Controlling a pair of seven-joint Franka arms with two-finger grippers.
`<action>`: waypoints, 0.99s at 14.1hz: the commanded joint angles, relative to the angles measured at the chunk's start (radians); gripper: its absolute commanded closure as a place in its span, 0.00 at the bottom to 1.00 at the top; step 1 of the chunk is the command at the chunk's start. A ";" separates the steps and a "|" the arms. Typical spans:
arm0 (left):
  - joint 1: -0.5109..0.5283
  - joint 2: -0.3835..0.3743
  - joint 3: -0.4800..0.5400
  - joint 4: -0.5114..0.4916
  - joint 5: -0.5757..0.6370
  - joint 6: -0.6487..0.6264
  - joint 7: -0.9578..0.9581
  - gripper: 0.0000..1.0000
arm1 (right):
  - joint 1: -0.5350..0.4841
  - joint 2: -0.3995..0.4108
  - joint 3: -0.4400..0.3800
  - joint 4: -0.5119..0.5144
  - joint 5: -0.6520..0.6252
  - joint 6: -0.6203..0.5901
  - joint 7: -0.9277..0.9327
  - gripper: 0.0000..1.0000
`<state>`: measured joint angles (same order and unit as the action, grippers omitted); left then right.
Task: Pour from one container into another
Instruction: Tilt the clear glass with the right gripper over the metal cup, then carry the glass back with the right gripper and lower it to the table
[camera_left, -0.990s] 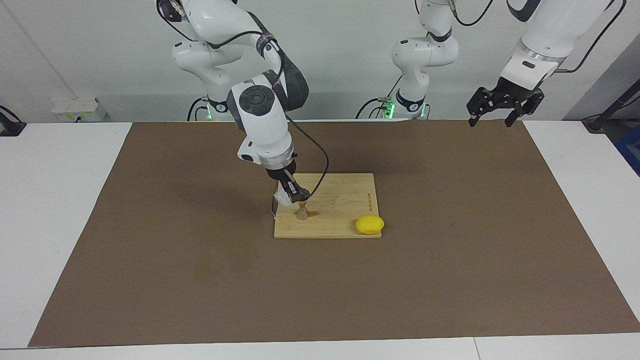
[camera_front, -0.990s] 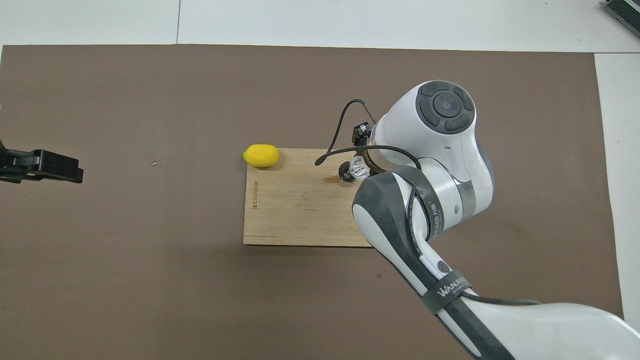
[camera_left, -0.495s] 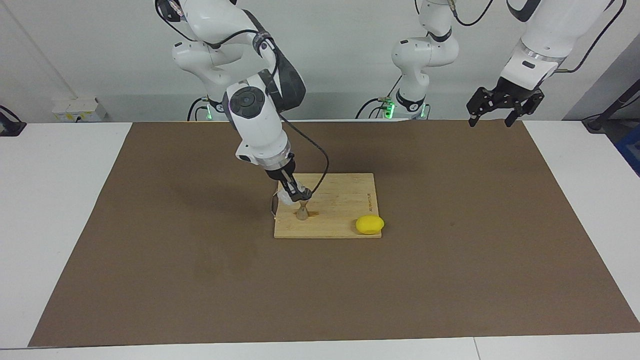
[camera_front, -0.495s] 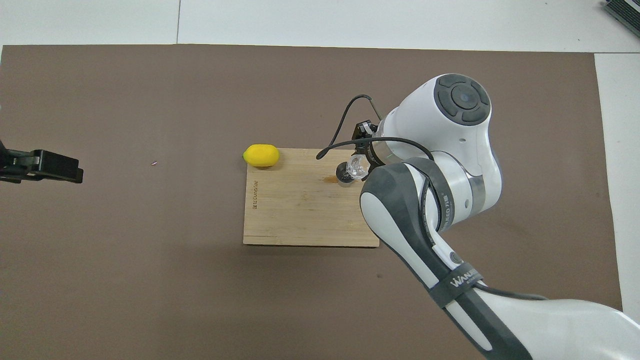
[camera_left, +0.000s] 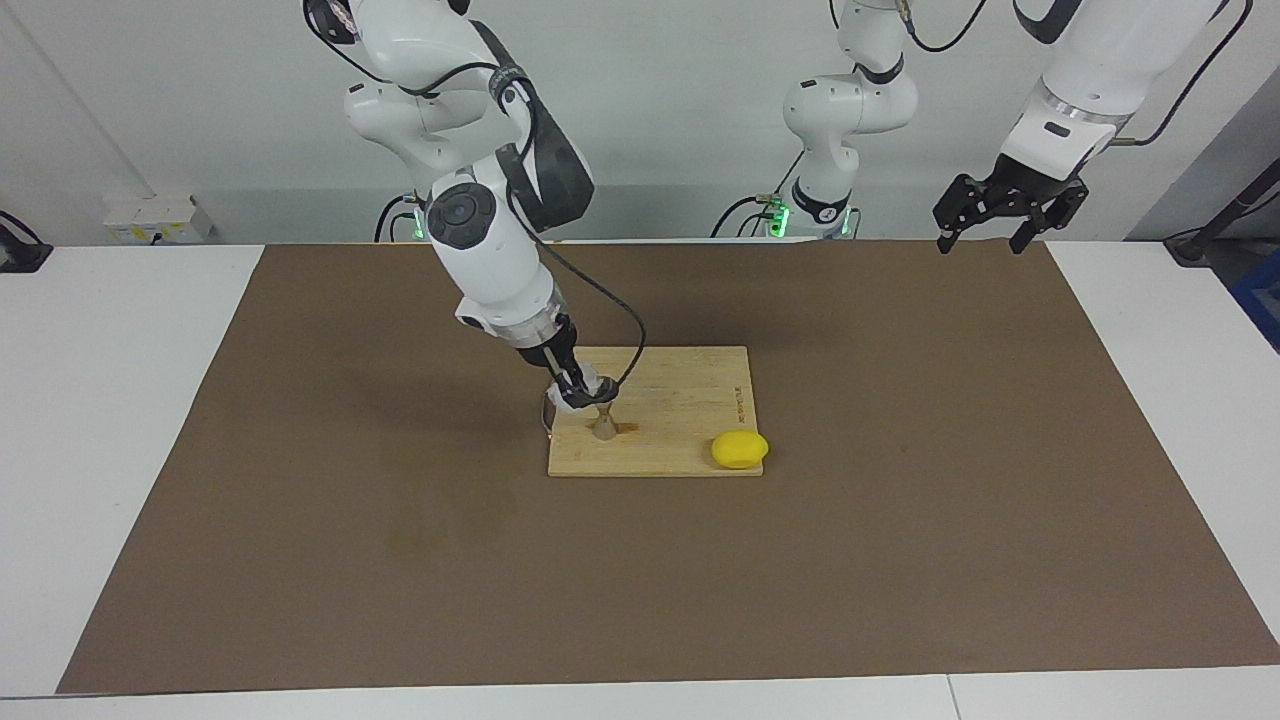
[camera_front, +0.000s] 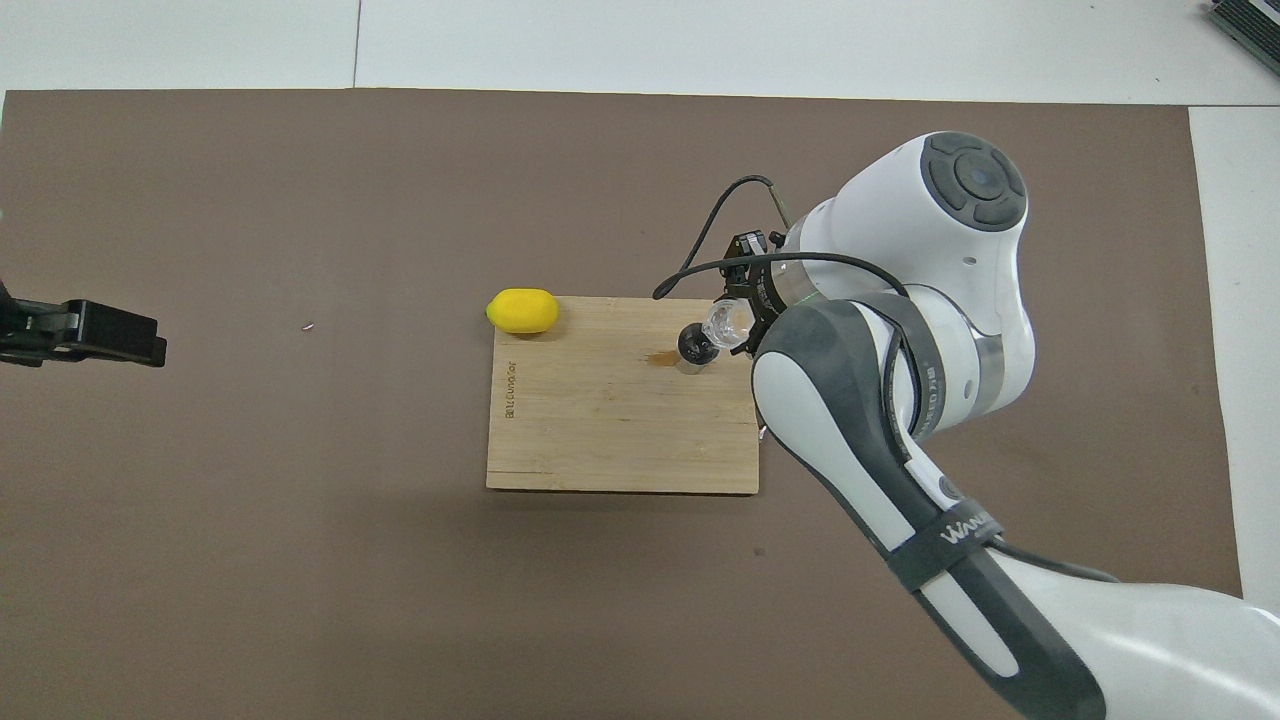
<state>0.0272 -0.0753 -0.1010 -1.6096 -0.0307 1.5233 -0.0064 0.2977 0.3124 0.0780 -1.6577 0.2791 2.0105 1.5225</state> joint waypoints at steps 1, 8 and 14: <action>0.011 -0.018 -0.003 -0.010 -0.011 -0.014 0.017 0.00 | -0.038 0.001 0.009 -0.004 0.073 -0.013 -0.027 0.98; 0.010 -0.018 -0.003 -0.010 -0.011 -0.015 0.017 0.00 | -0.169 -0.018 0.009 -0.094 0.282 -0.013 -0.123 0.98; 0.010 -0.018 -0.003 -0.010 -0.011 -0.015 0.017 0.00 | -0.360 -0.038 0.009 -0.227 0.454 -0.013 -0.294 0.99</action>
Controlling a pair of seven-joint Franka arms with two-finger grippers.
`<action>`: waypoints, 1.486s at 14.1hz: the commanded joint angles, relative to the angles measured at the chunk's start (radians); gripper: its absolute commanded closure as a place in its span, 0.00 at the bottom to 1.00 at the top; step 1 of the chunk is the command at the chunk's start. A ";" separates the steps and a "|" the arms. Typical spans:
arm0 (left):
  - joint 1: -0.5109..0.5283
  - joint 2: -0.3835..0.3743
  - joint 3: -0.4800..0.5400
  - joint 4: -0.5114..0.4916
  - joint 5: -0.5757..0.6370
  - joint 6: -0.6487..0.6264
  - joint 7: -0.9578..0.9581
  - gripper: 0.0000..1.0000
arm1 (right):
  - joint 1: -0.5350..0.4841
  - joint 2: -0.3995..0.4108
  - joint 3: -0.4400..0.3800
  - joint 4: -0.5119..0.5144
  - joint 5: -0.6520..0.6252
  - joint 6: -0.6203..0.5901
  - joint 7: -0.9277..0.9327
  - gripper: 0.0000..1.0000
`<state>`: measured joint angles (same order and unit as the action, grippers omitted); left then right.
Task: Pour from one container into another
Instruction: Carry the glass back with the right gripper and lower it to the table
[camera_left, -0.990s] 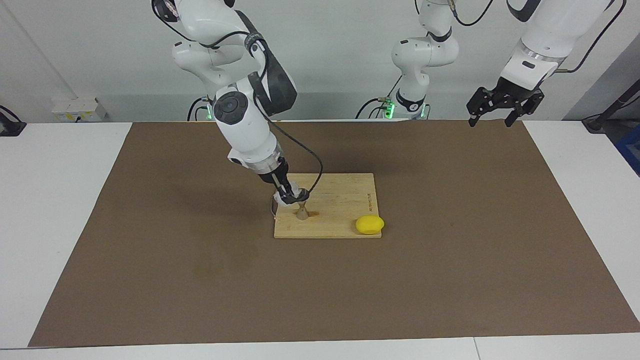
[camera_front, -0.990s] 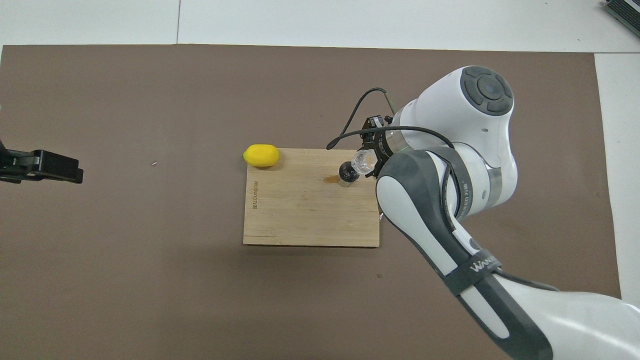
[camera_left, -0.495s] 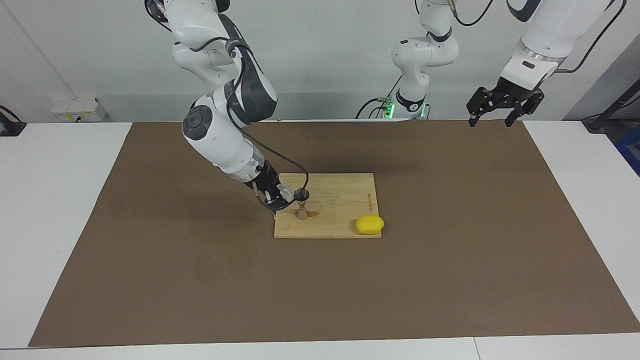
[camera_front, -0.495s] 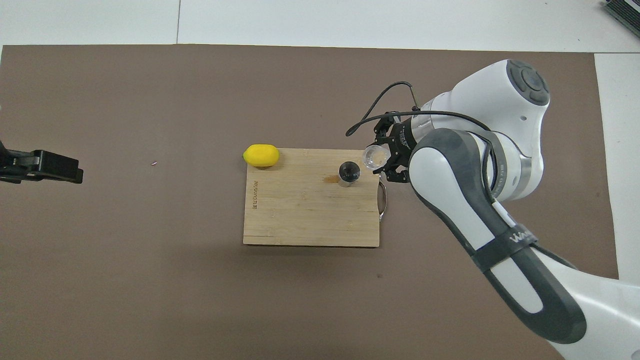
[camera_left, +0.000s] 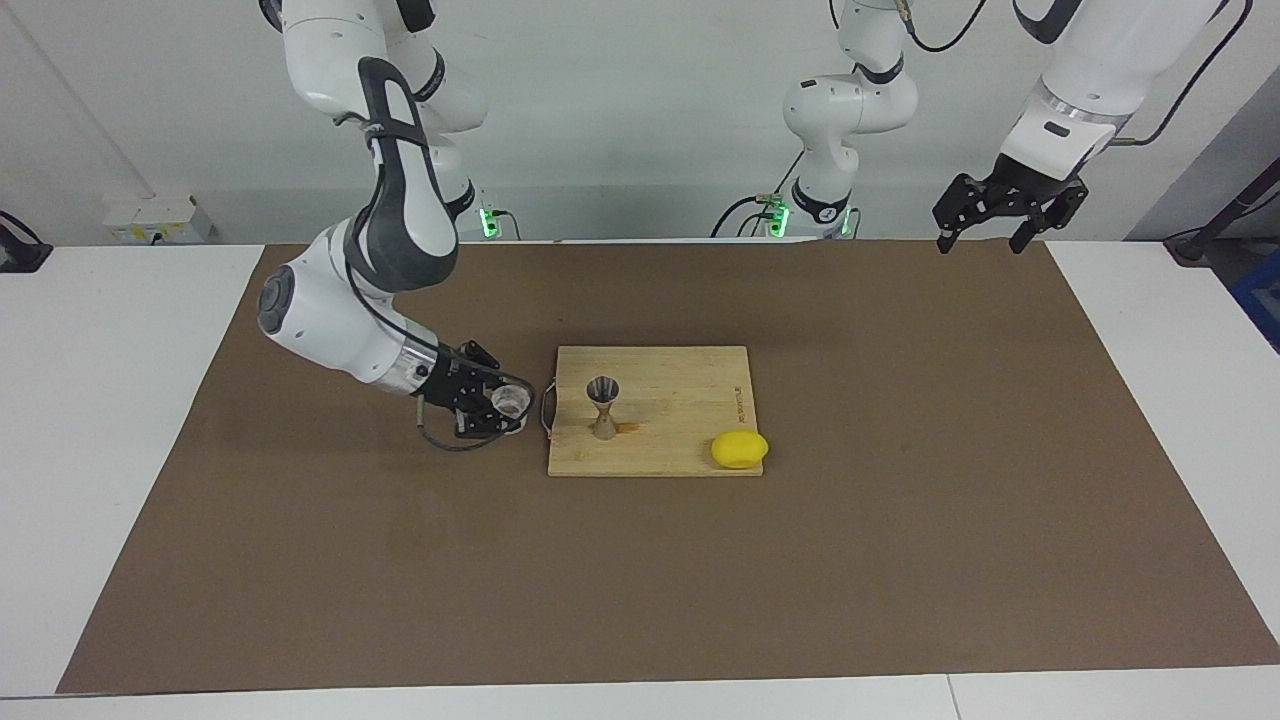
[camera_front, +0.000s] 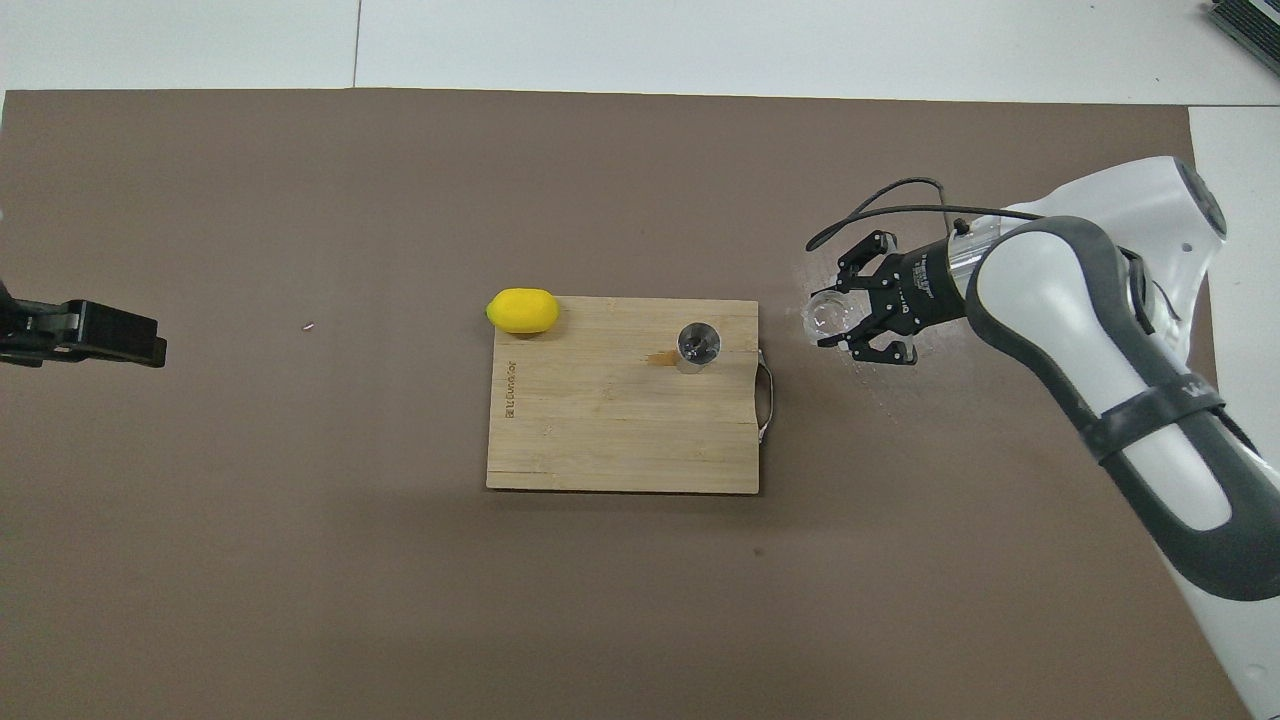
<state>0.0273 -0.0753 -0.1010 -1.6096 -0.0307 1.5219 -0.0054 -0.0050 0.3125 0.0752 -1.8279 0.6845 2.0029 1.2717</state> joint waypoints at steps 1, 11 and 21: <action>0.010 -0.018 -0.003 -0.010 -0.011 -0.014 0.016 0.00 | -0.075 -0.038 0.012 -0.076 0.058 -0.006 -0.079 0.99; 0.010 -0.018 -0.003 -0.010 -0.011 -0.014 0.016 0.00 | -0.260 0.045 0.012 -0.129 0.089 -0.035 -0.354 0.98; 0.010 -0.018 -0.003 -0.010 -0.011 -0.014 0.016 0.00 | -0.305 0.036 -0.001 -0.189 0.132 -0.030 -0.540 0.00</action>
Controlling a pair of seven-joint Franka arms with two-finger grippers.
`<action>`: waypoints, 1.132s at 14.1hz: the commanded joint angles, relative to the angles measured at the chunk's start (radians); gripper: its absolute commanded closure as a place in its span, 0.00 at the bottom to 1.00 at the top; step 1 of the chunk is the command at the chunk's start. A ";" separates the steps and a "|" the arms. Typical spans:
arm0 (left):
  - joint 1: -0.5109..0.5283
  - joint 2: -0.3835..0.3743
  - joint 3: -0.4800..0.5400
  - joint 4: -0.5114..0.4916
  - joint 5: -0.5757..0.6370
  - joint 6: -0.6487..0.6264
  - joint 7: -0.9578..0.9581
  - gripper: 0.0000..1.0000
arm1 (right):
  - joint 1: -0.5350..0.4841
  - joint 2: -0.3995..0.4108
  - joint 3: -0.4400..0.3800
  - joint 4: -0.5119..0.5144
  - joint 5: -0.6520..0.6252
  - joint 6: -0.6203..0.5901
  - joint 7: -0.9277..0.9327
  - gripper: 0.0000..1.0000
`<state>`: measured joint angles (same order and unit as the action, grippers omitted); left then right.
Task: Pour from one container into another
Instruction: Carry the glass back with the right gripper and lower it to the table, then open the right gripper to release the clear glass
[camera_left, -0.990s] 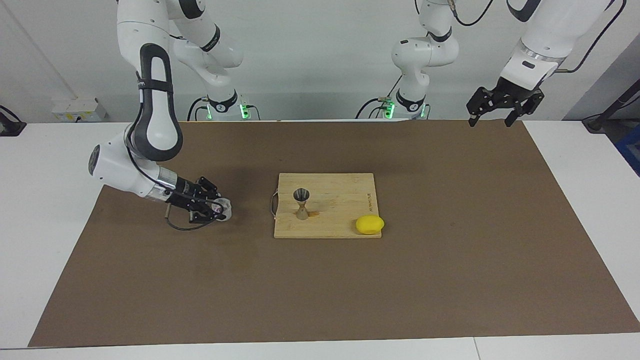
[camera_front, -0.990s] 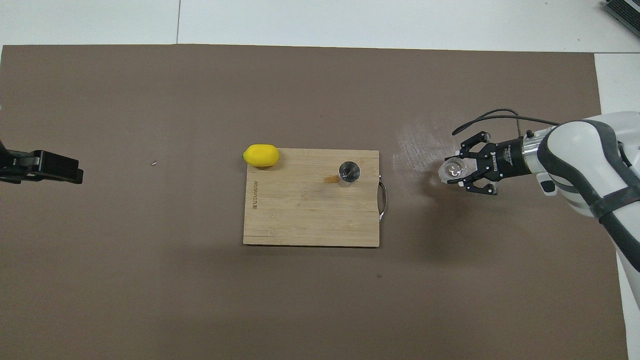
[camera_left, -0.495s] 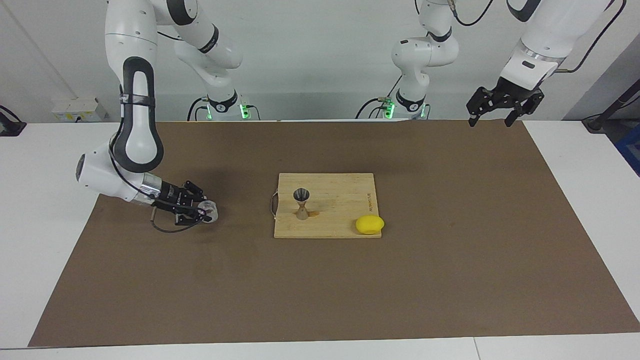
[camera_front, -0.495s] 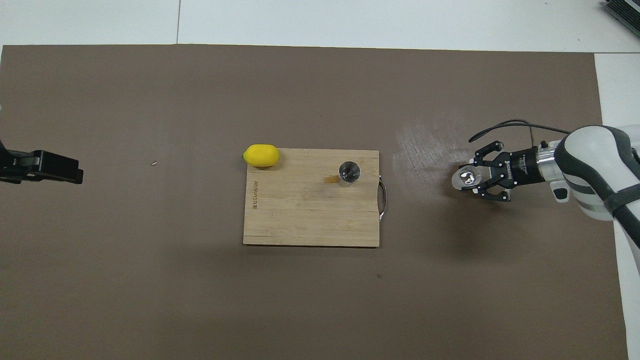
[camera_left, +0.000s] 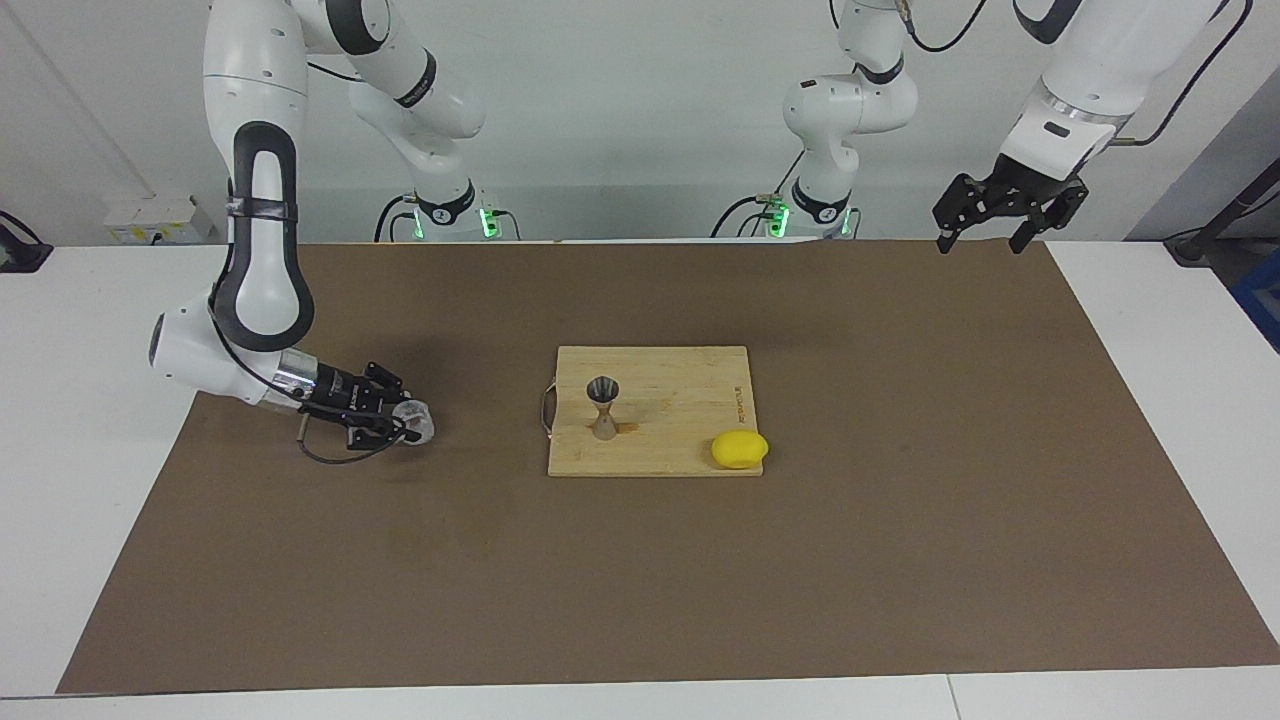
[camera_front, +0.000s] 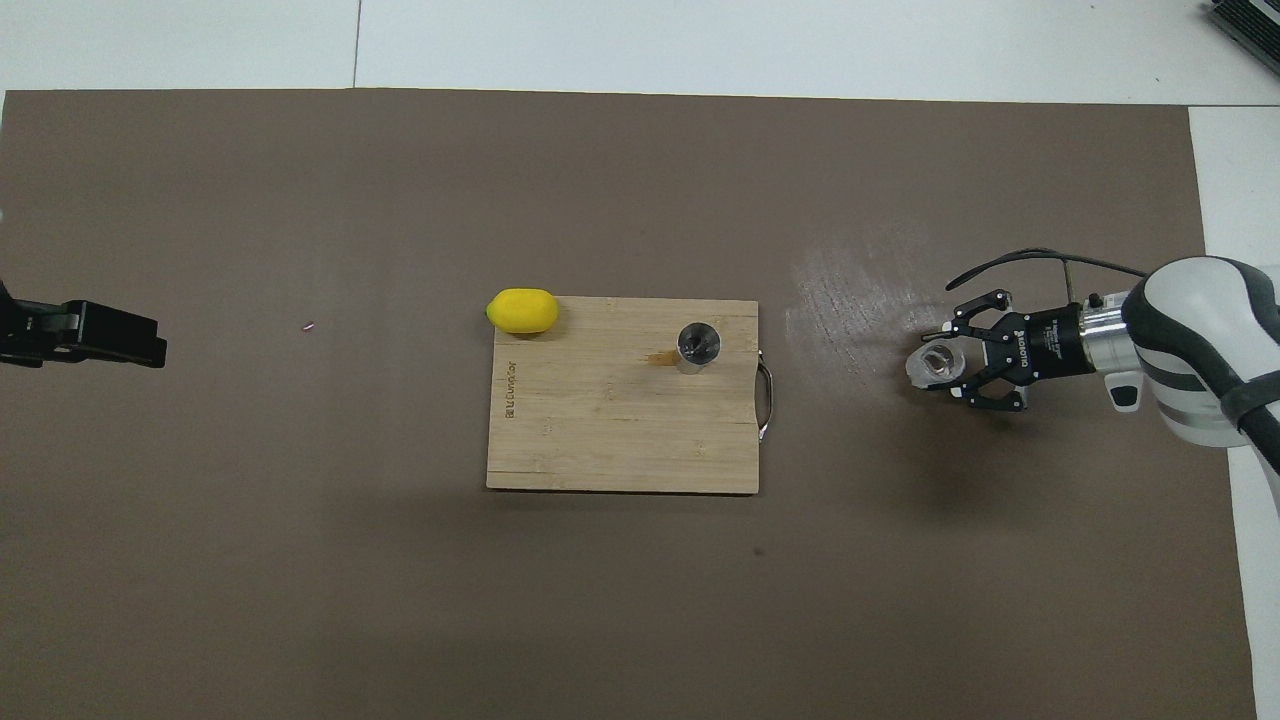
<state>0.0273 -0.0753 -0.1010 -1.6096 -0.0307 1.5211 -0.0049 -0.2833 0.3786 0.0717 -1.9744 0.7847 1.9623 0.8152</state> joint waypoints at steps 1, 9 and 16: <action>0.010 -0.018 -0.003 -0.010 -0.011 -0.013 0.016 0.00 | -0.042 -0.032 -0.001 -0.052 0.022 0.016 -0.080 0.00; 0.010 -0.018 -0.003 -0.010 -0.011 -0.013 0.016 0.00 | -0.074 -0.070 -0.001 -0.034 -0.333 0.202 -0.099 0.00; 0.010 -0.018 -0.003 -0.010 -0.011 -0.013 0.016 0.00 | 0.110 -0.167 0.002 -0.005 -0.502 0.187 -0.283 0.00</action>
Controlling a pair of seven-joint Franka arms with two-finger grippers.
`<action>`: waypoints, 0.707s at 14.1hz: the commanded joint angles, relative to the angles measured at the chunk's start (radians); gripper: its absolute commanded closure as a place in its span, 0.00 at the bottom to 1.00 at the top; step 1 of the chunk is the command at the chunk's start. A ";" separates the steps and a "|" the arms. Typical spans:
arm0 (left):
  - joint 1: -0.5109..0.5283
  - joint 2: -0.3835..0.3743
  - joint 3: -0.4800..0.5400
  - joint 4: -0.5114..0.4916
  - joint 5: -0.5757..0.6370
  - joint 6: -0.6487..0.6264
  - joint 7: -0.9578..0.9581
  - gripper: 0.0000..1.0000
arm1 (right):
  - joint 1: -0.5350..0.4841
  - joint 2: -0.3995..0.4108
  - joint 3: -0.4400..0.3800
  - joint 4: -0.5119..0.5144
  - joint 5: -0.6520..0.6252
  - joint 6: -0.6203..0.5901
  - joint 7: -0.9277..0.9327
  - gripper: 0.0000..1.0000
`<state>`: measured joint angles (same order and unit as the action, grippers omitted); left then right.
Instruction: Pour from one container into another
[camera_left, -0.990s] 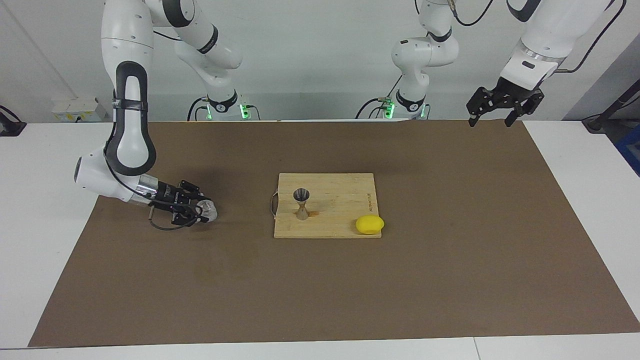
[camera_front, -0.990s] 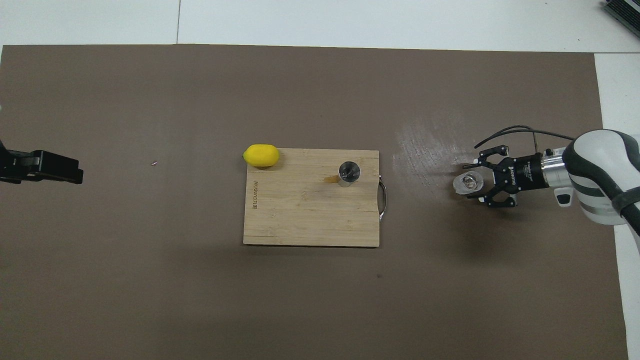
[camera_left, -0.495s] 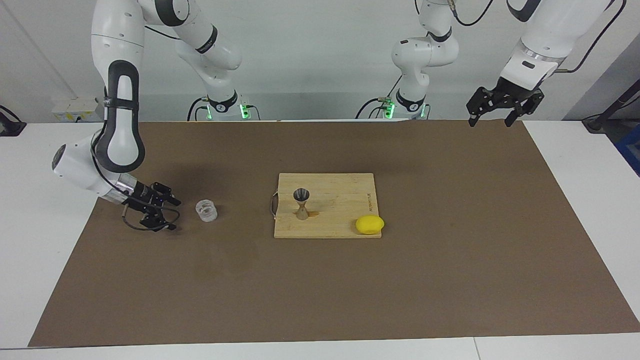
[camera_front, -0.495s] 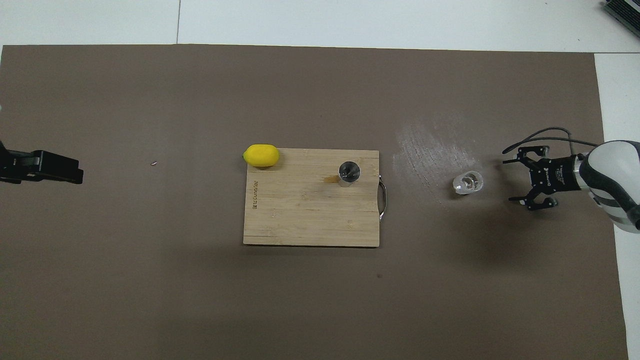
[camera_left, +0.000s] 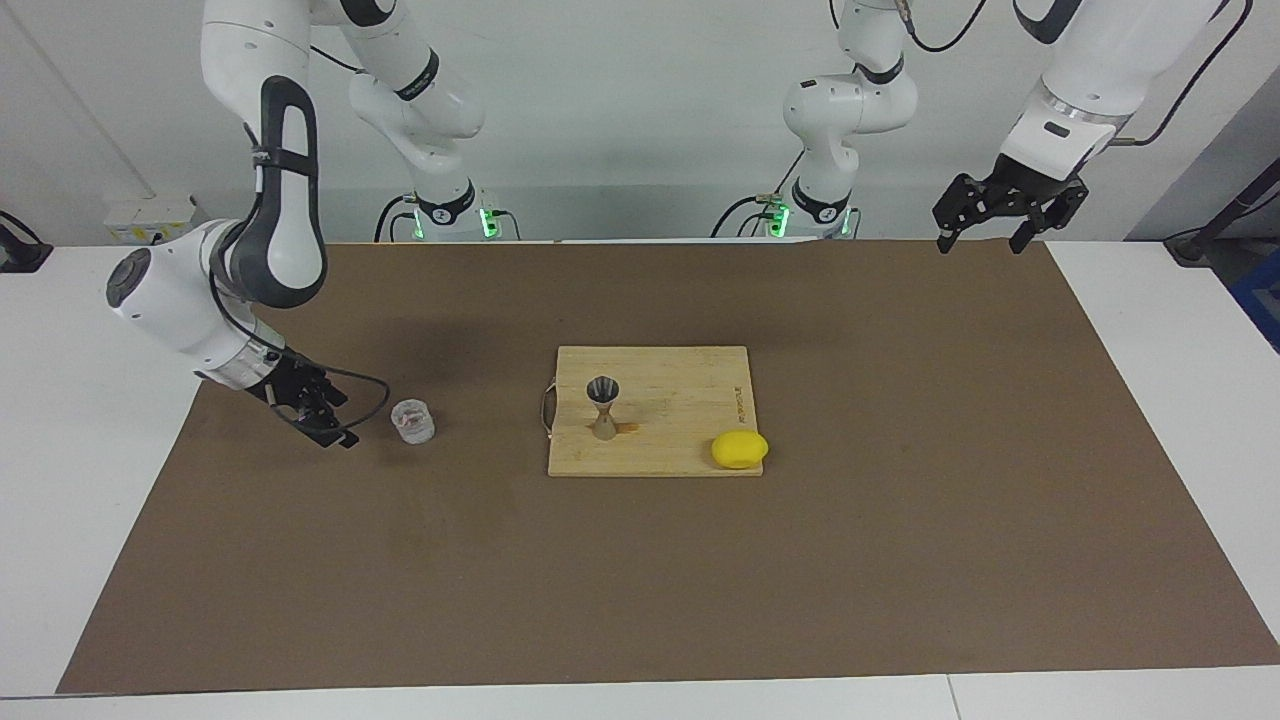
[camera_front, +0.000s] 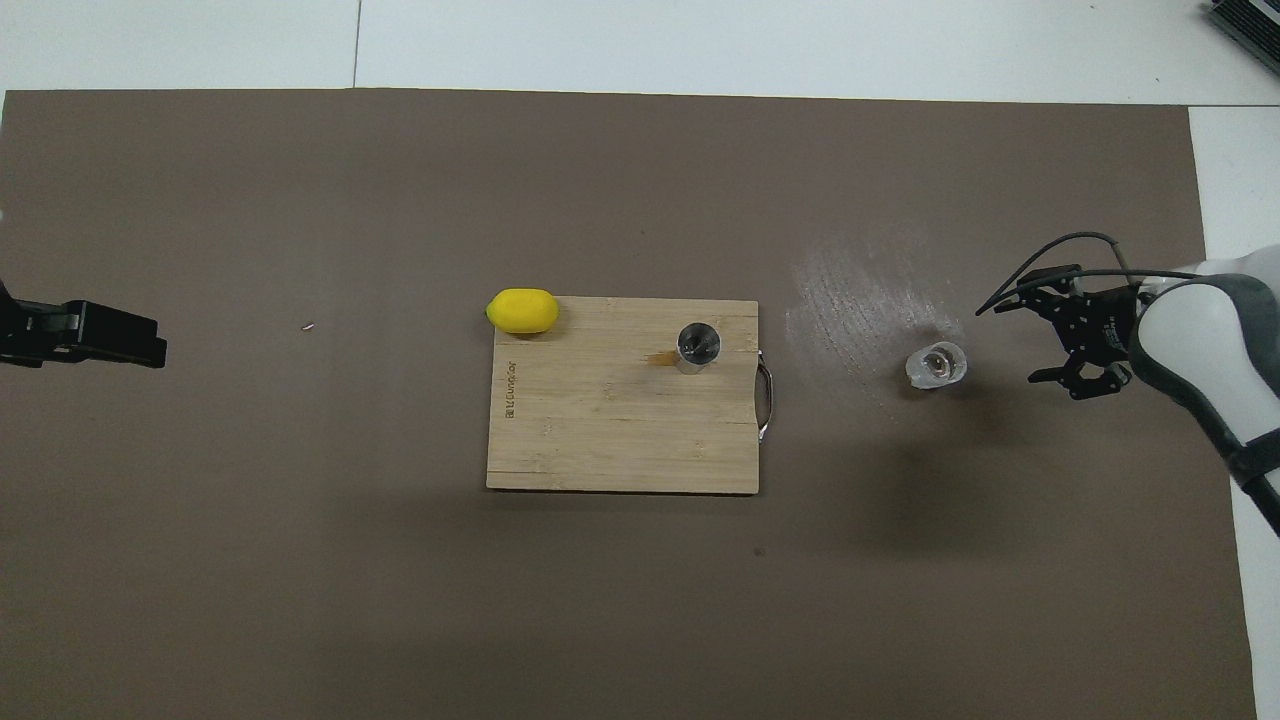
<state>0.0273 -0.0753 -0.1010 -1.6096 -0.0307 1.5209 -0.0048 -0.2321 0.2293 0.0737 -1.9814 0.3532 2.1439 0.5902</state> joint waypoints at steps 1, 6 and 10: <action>0.010 -0.018 -0.003 -0.010 -0.011 -0.013 0.016 0.00 | 0.085 -0.024 0.003 0.003 -0.123 -0.005 -0.075 0.00; 0.010 -0.018 -0.003 -0.010 -0.011 -0.013 0.016 0.00 | 0.235 -0.097 0.003 0.004 -0.324 -0.070 -0.219 0.00; 0.010 -0.018 -0.003 -0.010 -0.011 -0.013 0.016 0.00 | 0.240 -0.201 0.003 0.004 -0.330 -0.191 -0.443 0.00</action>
<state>0.0273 -0.0753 -0.1010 -1.6096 -0.0307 1.5208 -0.0047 0.0185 0.0935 0.0795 -1.9685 0.0440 2.0043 0.2490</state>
